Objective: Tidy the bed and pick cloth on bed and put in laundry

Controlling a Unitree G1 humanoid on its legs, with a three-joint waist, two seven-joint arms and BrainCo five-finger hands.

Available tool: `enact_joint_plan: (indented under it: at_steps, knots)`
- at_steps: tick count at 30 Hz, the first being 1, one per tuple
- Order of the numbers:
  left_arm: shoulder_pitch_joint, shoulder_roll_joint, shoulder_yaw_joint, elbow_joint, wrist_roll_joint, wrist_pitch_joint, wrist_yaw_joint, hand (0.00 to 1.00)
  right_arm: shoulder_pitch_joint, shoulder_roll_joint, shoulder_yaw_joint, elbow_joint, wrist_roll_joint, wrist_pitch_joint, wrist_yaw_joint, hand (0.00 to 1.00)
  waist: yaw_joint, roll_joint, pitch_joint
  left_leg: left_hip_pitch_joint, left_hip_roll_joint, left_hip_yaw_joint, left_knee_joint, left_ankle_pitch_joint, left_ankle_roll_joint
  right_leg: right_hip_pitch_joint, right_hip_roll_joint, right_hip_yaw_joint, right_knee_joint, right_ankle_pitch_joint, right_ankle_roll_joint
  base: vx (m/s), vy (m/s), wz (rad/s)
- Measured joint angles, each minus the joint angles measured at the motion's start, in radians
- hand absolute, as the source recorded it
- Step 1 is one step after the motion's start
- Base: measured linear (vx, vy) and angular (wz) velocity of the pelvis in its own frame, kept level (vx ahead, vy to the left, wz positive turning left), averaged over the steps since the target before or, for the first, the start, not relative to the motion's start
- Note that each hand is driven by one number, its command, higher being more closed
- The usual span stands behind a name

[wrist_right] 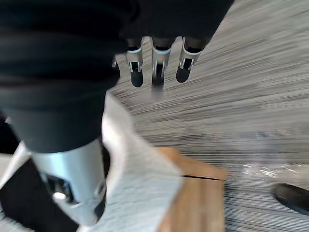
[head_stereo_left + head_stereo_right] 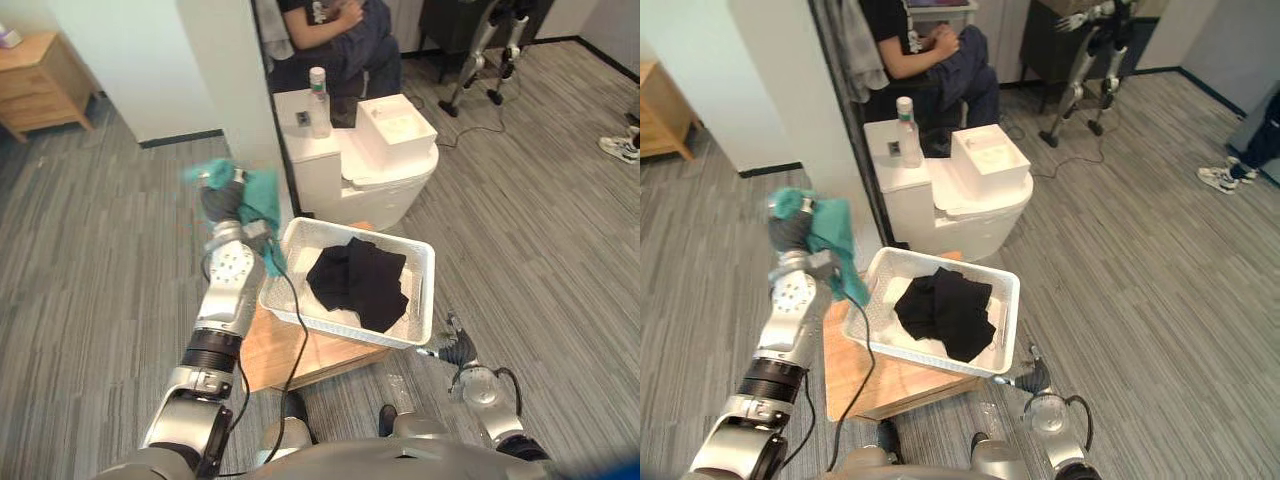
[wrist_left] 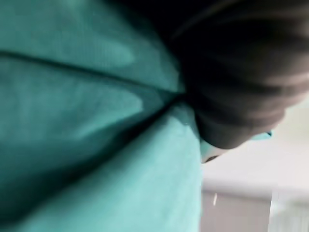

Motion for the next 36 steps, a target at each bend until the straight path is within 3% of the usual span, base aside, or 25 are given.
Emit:
enact_joint_plan:
  at_steps: [1,7,10,13,15,22,25,29,30,36]
  knots:
    - [0.000,0.000,-0.019,0.011,0.025,-0.003,-0.004,1.00,0.001,0.000,0.000,0.013,0.000,-0.005,0.001,0.00,-0.012,0.001,0.000,0.000,0.003,0.002,0.000,0.000,0.000,-0.002,0.002,0.001,0.000,0.000,-0.001,0.02,-0.020,-0.10]
    - [-0.027,-0.004,-0.081,0.020,0.076,-0.021,-0.042,1.00,0.016,0.000,-0.002,0.015,0.000,-0.042,0.001,0.00,-0.013,0.004,0.000,-0.005,0.013,0.019,0.000,-0.006,-0.006,-0.017,0.008,0.015,0.000,-0.008,-0.005,0.03,-0.014,-0.07]
    - [-0.051,-0.006,-0.140,0.032,0.076,-0.019,-0.119,1.00,0.013,-0.002,-0.004,0.017,0.001,-0.064,0.000,0.00,-0.014,0.014,-0.004,-0.035,0.011,0.018,0.001,-0.008,-0.006,-0.047,0.004,0.015,0.003,-0.009,-0.003,0.06,-0.001,0.01]
    - [-0.059,-0.016,-0.242,0.085,0.087,0.014,-0.199,1.00,-0.006,0.001,-0.003,0.019,0.009,-0.070,0.004,0.00,-0.015,0.018,-0.003,-0.039,0.003,0.018,0.004,-0.007,-0.004,-0.051,-0.001,0.015,0.007,-0.007,0.001,0.09,0.011,0.00]
    - [-0.052,-0.043,-0.303,0.133,0.127,0.061,-0.243,1.00,-0.029,0.000,-0.002,0.019,0.009,-0.074,0.004,0.00,-0.015,0.019,-0.002,-0.040,-0.003,0.019,0.004,-0.007,-0.004,-0.052,0.000,0.017,0.006,-0.009,0.003,0.09,0.003,-0.03]
    - [-0.019,-0.110,-0.344,0.327,0.255,0.165,-0.304,1.00,-0.080,-0.003,-0.002,0.020,0.028,-0.090,0.004,0.00,-0.030,0.047,0.018,-0.059,0.006,0.020,0.004,-0.010,-0.008,-0.084,0.005,0.018,0.030,-0.024,-0.004,0.02,-0.004,-0.01]
    - [-0.019,-0.109,-0.343,0.411,0.325,0.182,-0.336,1.00,-0.120,-0.003,-0.004,0.033,0.041,-0.090,0.005,0.00,-0.031,0.054,0.051,-0.073,0.011,0.021,0.005,-0.009,-0.008,-0.111,0.009,0.023,0.049,-0.025,-0.006,-0.01,0.003,-0.03]
    - [-0.020,-0.111,-0.329,0.485,0.353,0.189,-0.327,1.00,-0.141,-0.002,-0.006,0.049,0.059,-0.090,0.007,0.00,-0.031,0.050,0.065,-0.092,0.013,0.026,0.005,-0.009,-0.008,-0.134,0.010,0.030,0.055,-0.026,-0.006,0.01,0.010,-0.06]
    - [-0.020,-0.112,-0.322,0.499,0.370,0.187,-0.303,0.00,-0.140,-0.002,-0.006,0.049,0.067,-0.090,0.007,0.00,-0.032,0.049,0.068,-0.099,0.013,0.030,0.005,-0.009,-0.008,-0.145,0.010,0.034,0.057,-0.026,-0.006,0.05,0.012,-0.06]
    - [-0.034,-0.113,-0.255,0.561,0.399,0.191,-0.146,0.00,-0.158,-0.001,-0.011,0.054,0.070,-0.085,0.007,0.00,-0.035,0.052,0.100,-0.105,0.014,0.047,0.005,-0.007,-0.006,-0.157,0.013,0.048,0.067,-0.026,-0.006,0.06,0.005,-0.08]
